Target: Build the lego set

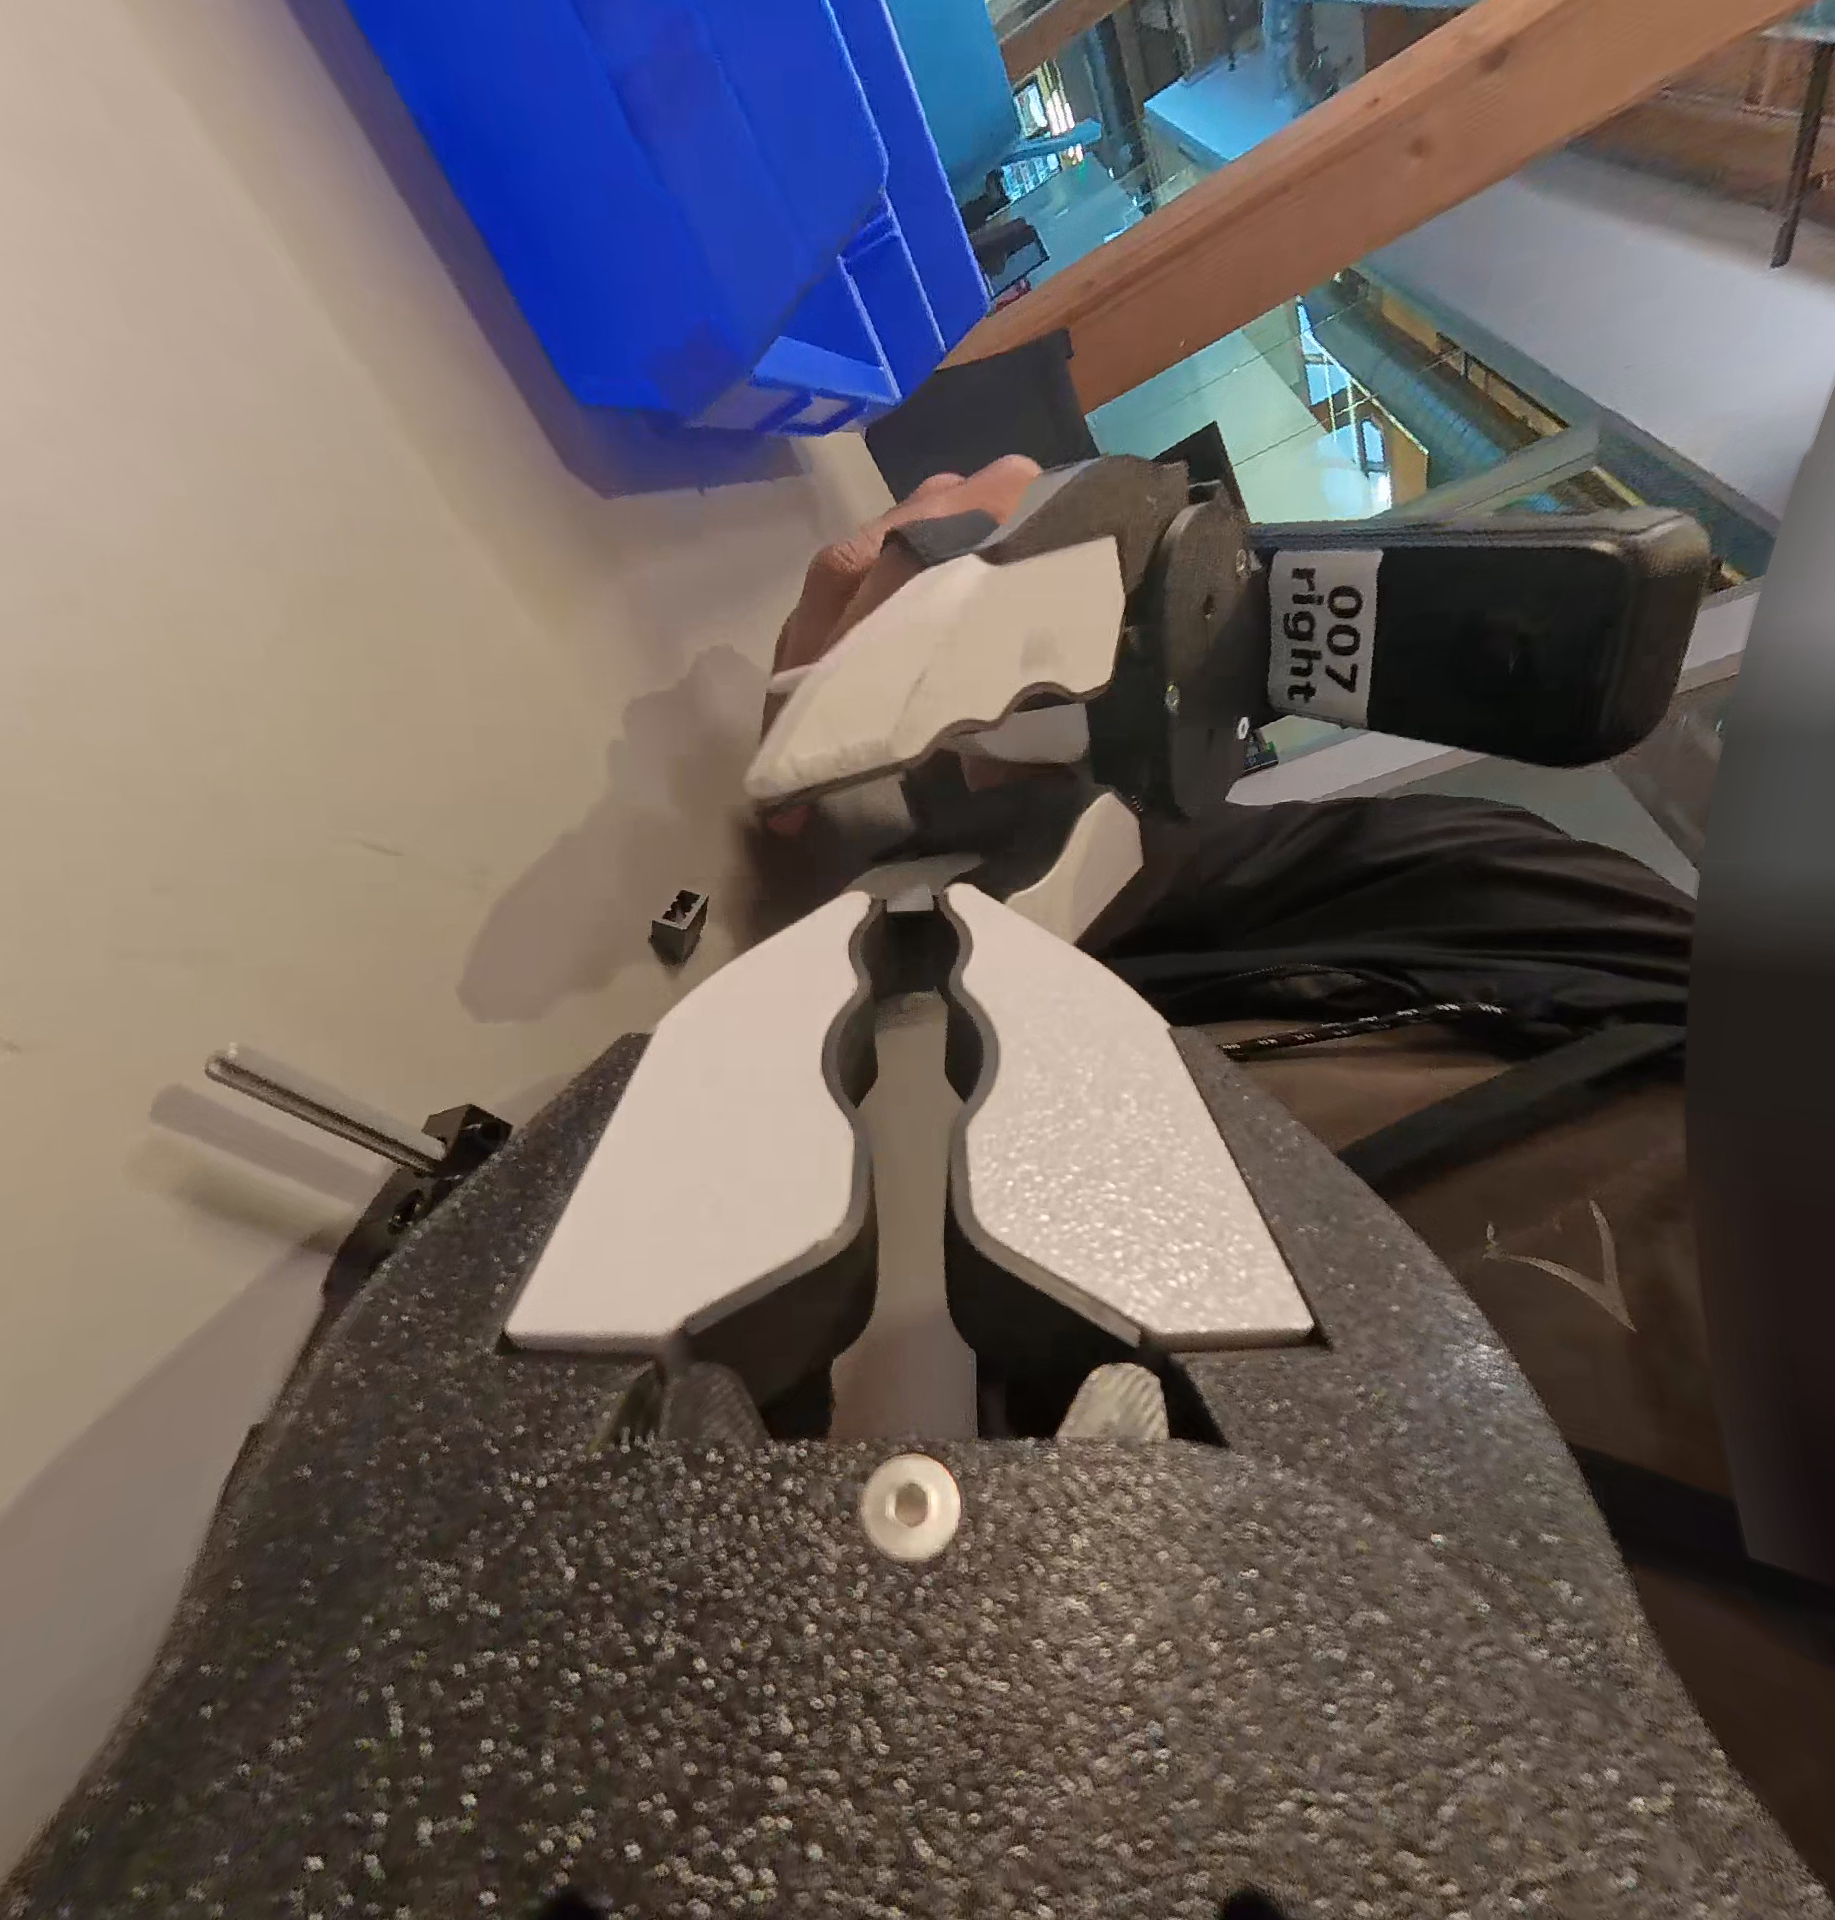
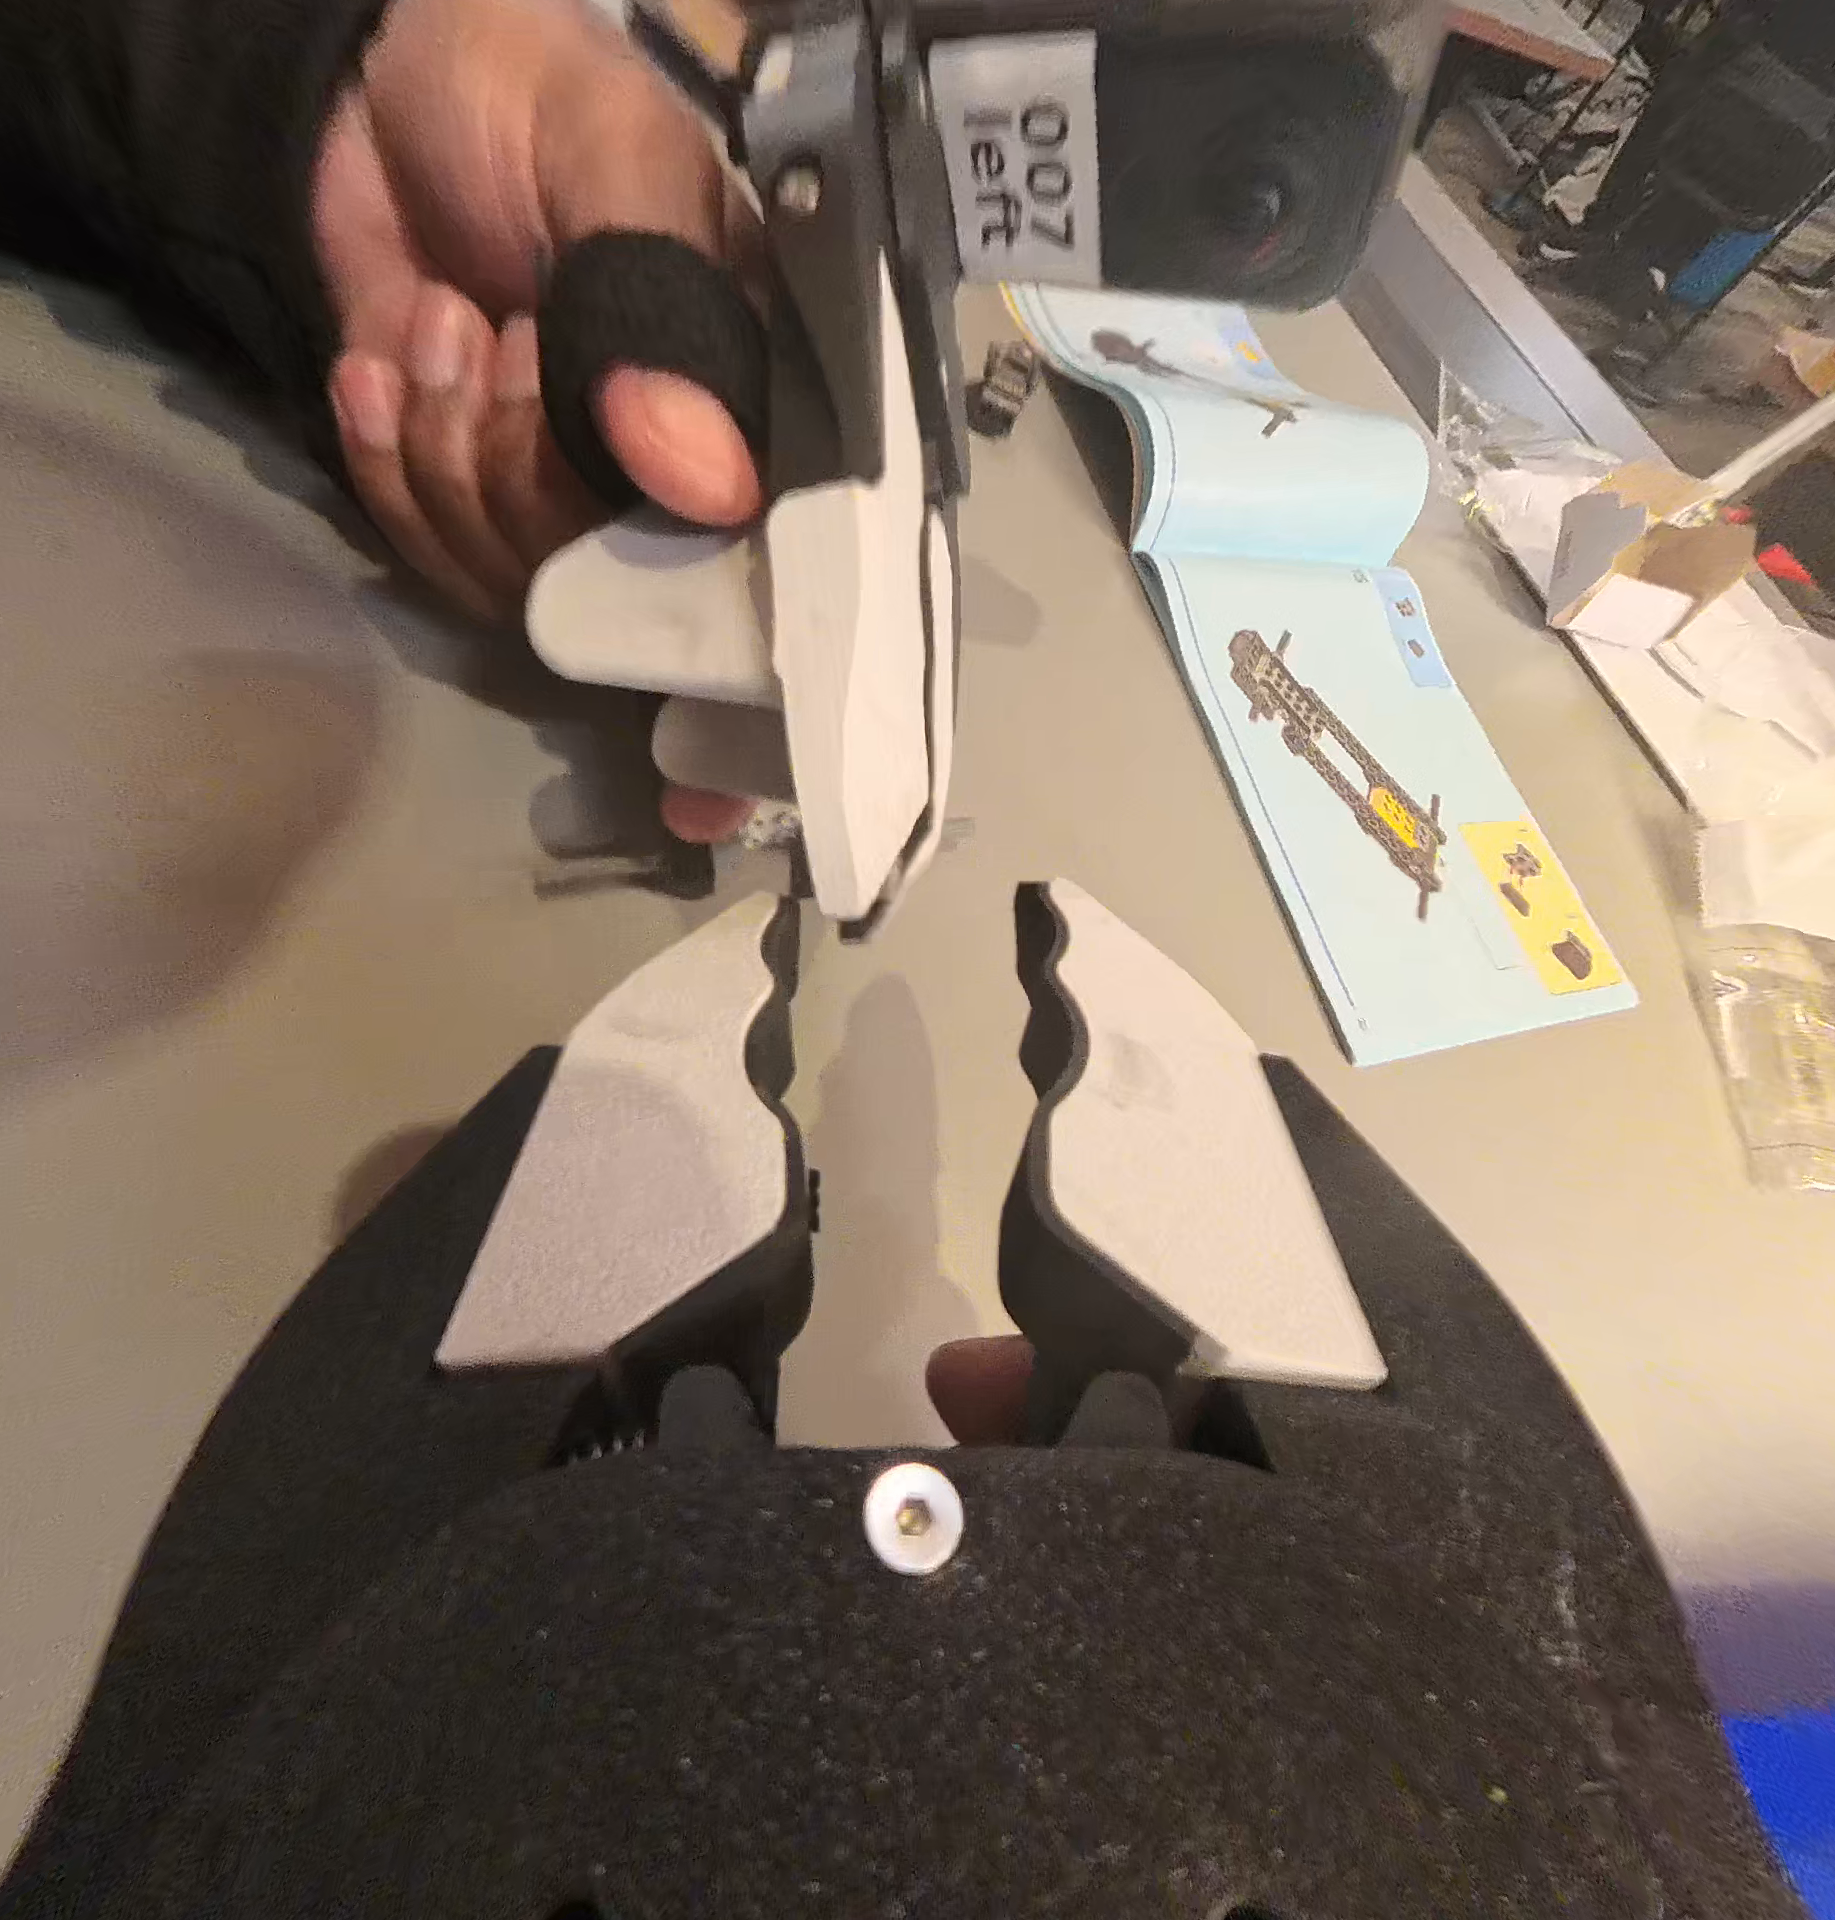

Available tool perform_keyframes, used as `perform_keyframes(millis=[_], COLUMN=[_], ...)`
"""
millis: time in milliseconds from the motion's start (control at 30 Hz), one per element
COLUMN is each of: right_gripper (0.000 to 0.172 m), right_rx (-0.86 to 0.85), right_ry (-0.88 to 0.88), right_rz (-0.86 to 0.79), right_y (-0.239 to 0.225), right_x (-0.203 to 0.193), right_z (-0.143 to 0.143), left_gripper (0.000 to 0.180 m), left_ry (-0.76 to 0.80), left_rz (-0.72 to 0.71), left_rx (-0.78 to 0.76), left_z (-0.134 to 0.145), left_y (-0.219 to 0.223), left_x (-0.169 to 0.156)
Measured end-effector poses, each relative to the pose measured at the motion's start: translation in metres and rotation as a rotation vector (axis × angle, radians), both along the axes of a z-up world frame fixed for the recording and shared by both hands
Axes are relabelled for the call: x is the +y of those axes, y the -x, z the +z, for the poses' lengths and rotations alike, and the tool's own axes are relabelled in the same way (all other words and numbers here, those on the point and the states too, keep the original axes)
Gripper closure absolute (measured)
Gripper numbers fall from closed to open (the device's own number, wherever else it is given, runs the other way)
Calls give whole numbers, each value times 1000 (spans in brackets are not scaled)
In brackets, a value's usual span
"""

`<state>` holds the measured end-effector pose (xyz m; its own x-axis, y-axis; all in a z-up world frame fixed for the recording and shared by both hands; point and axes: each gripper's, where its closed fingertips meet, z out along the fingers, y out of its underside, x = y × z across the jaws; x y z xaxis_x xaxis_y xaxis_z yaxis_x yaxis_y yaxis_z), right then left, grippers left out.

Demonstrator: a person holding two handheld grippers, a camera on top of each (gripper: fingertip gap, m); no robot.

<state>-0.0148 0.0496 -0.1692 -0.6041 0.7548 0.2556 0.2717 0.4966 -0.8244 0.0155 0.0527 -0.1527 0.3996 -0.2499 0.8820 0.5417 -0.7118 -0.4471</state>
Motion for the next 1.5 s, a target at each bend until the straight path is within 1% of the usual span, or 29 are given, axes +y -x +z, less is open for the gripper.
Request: perform_keyframes(millis=[67, 100, 133, 167, 300, 400, 467, 600, 667, 767, 867, 933, 1033, 1100, 1200, 1300, 1333, 1367, 1433, 1500], right_gripper=[132, 133, 138, 140, 139, 140, 140, 139, 139, 139, 139, 139, 139, 139, 138, 138, 136, 136, 144, 147], right_rx=[-7, -9, -5, -7, -45, -81, -102, -122, -130, -142, -152, -153, -143, -132, -126, -122, -118, -112, -103, -95], right_ry=[-87, -115, -118, -117, -122, -109, -130, -124, -116, -80, -52, -23, 78, 159, 264, 330, 343, 348, 332, 314], right_rz=[-55, -69, -76, -83, -77, -40, -22, 3, 7, 17, 26, 34, 57, 85, 133, 173, 179, 182, 186, 198], right_y=[5, 7, 8, 7, 3, -5, -10, -17, -18, -20, -21, -22, -23, -24, -26, -28, -28, -28, -28, -29], right_x=[10, 14, 15, 17, 19, 18, 21, 21, 21, 19, 18, 18, 13, 6, -5, -16, -18, -20, -21, -20], right_z=[-9, -13, -14, -14, -17, -18, -22, -28, -29, -27, -26, -24, -13, -3, 9, 17, 18, 19, 18, 16], left_gripper=[173, 173, 173, 173, 173, 173, 173, 172, 171, 164, 161, 155, 151, 150, 150, 153, 158, 165, 167, 168], left_ry=[-11, -8, 5, 7, 23, 31, 30, 34, 26, 29, 36, 22, -82, -186, -313, -390, -402, -411, -401, -371], left_rz=[-29, -38, -40, -40, -12, 10, -1, -51, -68, -96, -120, -125, -58, -20, -57, -60, -64, -73, -88, -107], left_rx=[7, 67, 156, 213, 385, 464, 551, 814, 883, 954, 996, 1010, 1041, 1052, 1024, 1083, 1098, 1093, 1065, 1018], left_z=[5, 2, -4, -8, -19, -25, -30, -42, -45, -50, -54, -50, -30, -17, -10, -10, -12, -13, -15, -16], left_y=[-5, -8, -8, -8, 0, 8, 9, 8, 6, 4, 5, 6, 18, 22, 11, 6, 5, 1, -3, -6], left_x=[-3, -3, -4, -4, -1, 0, 0, -2, -2, -2, -4, -5, 3, 9, 10, 13, 15, 15, 14, 12])
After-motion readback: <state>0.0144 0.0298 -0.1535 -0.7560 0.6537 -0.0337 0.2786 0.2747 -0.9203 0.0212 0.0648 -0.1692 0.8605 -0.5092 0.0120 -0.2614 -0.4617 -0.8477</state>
